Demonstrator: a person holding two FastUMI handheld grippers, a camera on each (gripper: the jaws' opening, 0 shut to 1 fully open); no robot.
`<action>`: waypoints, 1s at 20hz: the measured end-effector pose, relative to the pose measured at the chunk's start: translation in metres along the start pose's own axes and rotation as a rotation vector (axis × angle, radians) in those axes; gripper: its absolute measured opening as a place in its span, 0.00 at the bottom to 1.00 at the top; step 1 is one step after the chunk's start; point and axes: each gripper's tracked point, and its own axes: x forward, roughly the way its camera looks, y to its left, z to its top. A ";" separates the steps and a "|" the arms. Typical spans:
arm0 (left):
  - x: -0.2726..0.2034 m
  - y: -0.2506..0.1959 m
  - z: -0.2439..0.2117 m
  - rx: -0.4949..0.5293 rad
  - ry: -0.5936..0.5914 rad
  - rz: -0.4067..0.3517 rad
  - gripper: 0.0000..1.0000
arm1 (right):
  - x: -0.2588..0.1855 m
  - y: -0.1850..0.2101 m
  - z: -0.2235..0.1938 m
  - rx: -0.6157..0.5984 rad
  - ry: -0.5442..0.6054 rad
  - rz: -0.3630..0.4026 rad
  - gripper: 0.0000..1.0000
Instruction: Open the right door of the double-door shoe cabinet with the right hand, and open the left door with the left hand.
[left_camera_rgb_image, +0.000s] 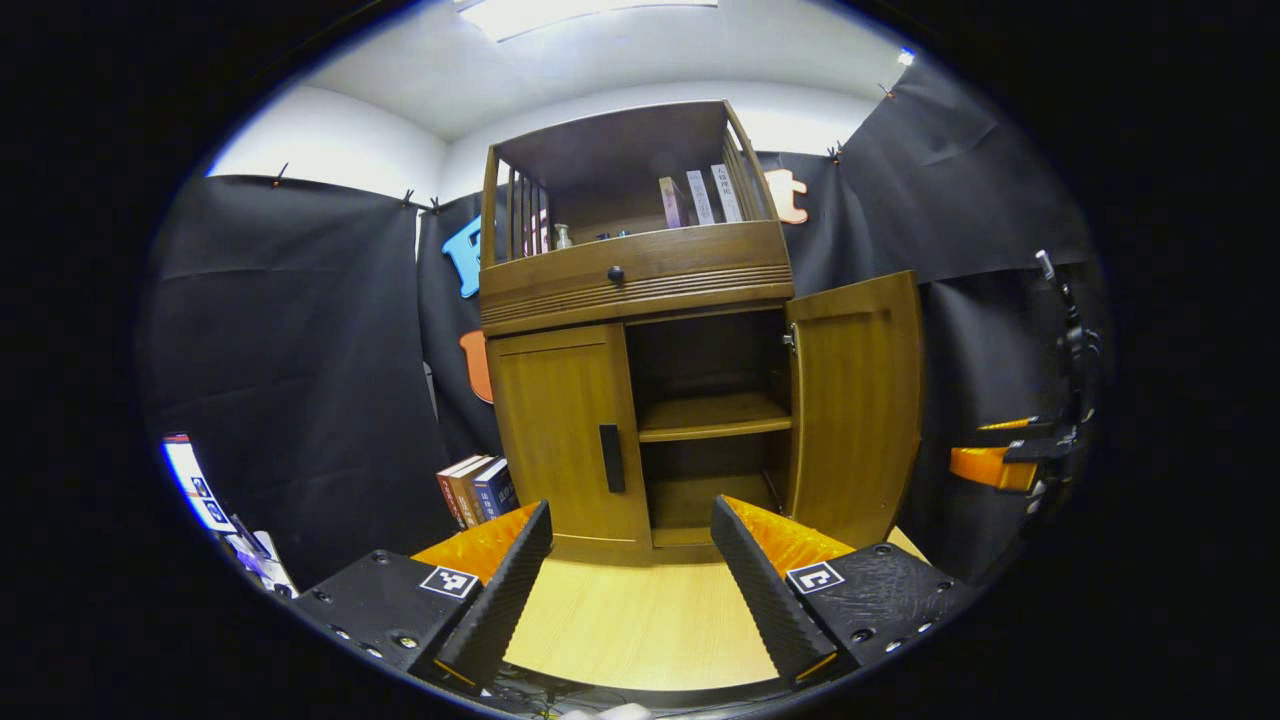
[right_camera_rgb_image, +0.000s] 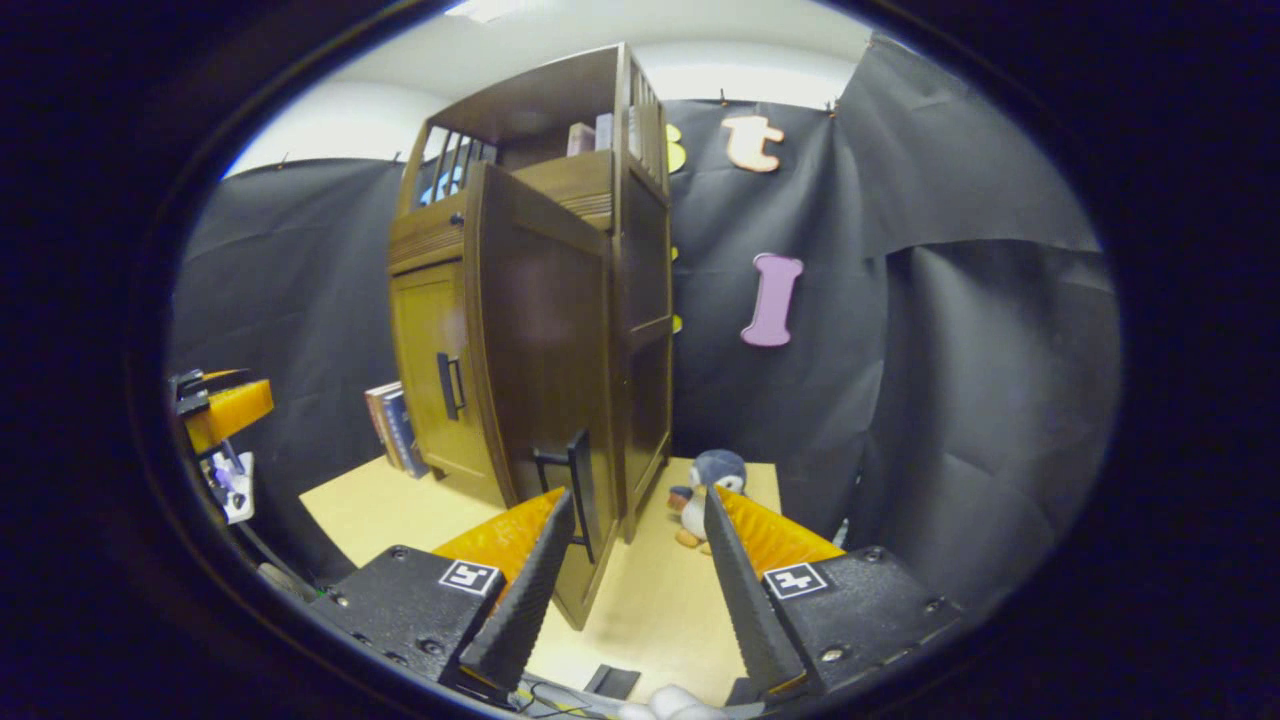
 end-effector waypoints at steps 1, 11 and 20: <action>0.005 0.004 0.001 0.001 -0.007 -0.002 0.96 | 0.001 -0.003 0.006 -0.008 -0.032 -0.014 0.82; 0.097 0.057 -0.010 -0.002 -0.041 -0.104 0.96 | 0.018 0.019 0.024 0.046 -0.114 -0.071 0.99; 0.209 0.076 -0.043 -0.042 -0.033 -0.232 0.96 | 0.016 0.024 0.023 0.011 -0.070 -0.212 1.00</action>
